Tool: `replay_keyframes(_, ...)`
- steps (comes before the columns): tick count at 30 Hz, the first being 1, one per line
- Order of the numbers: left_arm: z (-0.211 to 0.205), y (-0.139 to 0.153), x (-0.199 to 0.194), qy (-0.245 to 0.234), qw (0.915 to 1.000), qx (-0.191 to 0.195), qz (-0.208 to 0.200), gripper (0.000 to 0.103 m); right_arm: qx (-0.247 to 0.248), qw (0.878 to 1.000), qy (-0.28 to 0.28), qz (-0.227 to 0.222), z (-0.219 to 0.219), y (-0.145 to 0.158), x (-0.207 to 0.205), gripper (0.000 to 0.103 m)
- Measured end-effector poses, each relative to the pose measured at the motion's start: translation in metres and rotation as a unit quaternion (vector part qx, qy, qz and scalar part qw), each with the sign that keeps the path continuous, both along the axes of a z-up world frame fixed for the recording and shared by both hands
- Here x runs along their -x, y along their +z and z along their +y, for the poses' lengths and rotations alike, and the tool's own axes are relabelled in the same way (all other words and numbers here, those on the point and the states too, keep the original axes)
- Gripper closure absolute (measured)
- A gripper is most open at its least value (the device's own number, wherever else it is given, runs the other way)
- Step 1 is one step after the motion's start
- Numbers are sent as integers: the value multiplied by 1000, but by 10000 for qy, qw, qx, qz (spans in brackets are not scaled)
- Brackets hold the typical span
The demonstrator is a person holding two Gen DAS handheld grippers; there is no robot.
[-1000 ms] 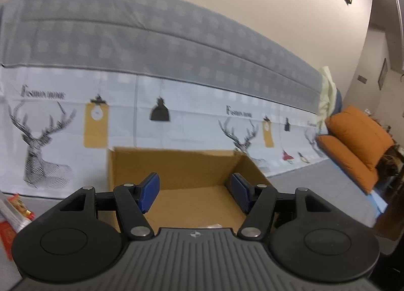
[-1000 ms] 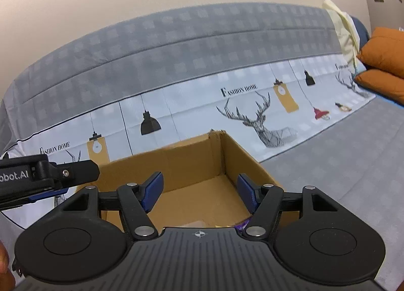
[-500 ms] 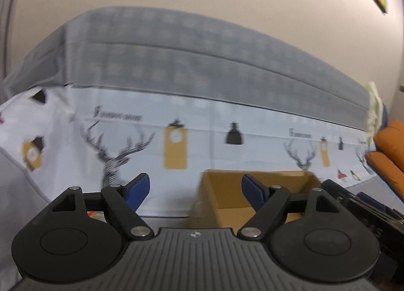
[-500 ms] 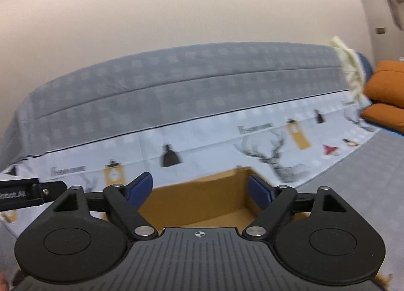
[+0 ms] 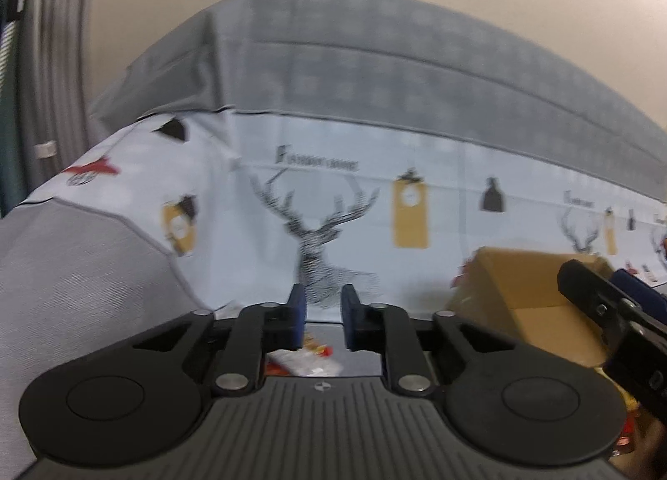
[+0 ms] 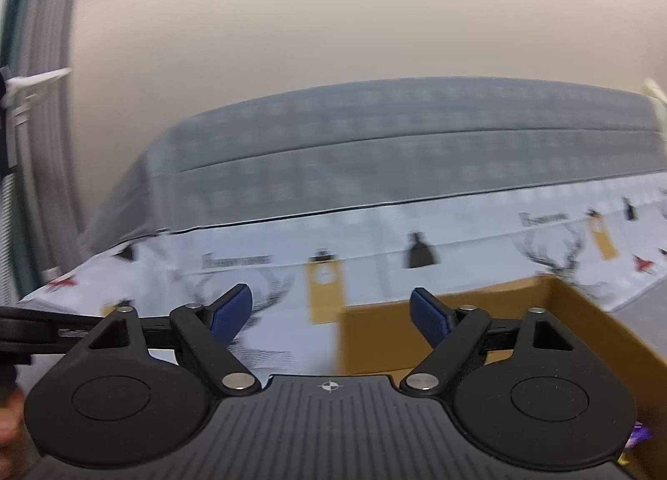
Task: Organize snacks
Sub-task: 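Lower both grippers toward the remaining snacks on the sofa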
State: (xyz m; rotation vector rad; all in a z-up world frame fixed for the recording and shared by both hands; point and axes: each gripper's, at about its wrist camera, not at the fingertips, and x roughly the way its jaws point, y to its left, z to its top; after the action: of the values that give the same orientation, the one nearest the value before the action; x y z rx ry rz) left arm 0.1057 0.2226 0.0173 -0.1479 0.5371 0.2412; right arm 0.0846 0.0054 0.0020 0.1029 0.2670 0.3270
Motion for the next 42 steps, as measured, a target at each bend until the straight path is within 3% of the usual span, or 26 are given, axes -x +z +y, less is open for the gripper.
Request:
replay_keyframes(5,28,-11,-2,456,9983,69,367,85,50,9979,638,141,40,-8,5,59)
replay_keyframes(8,48,-17,-2,810,9952,193,512,85,117,9953,878,382,62,-19,3,64)
replay_keyframes(10,59,-23,1,939,9941,283,463,87,210,9926,1034,607,77,-29,1,64)
replay_keyframes(11,63,-28,1,977,9937,228,503,98,242,9917,1056,692,82,-34,-1,64)
replay_keyframes(12,66,-33,1,1015,9930,167,573,102,293,9903,1102,797,88,-39,-2,64)
replay_keyframes(19,86,-50,-6,1121,9901,254,800,103,747,9716,1579,1598,131,-85,-15,62)
replay_keyframes(27,100,-70,-17,1132,9850,525,1190,103,1070,9605,1441,2125,165,-126,-47,31)
replay_keyframes(30,99,-79,-23,974,9850,460,1345,102,1199,9559,1373,2303,172,-138,-61,30)
replay_keyframes(32,95,-84,-27,867,9857,264,1422,97,1347,9503,1447,2407,177,-146,-67,30)
replay_keyframes(34,90,-90,-32,762,9855,131,1509,86,1610,9495,1572,2187,182,-150,-62,32)
replay_keyframes(36,83,-95,-38,642,9853,17,1585,66,1592,9497,1705,2088,182,-150,-58,49)
replay_keyframes(39,73,-101,-45,591,9837,-205,1685,56,1591,9496,1803,2009,179,-149,-54,54)
replay_keyframes(42,73,-107,-49,613,9824,-230,1751,53,1596,9519,1743,1949,172,-148,-51,56)
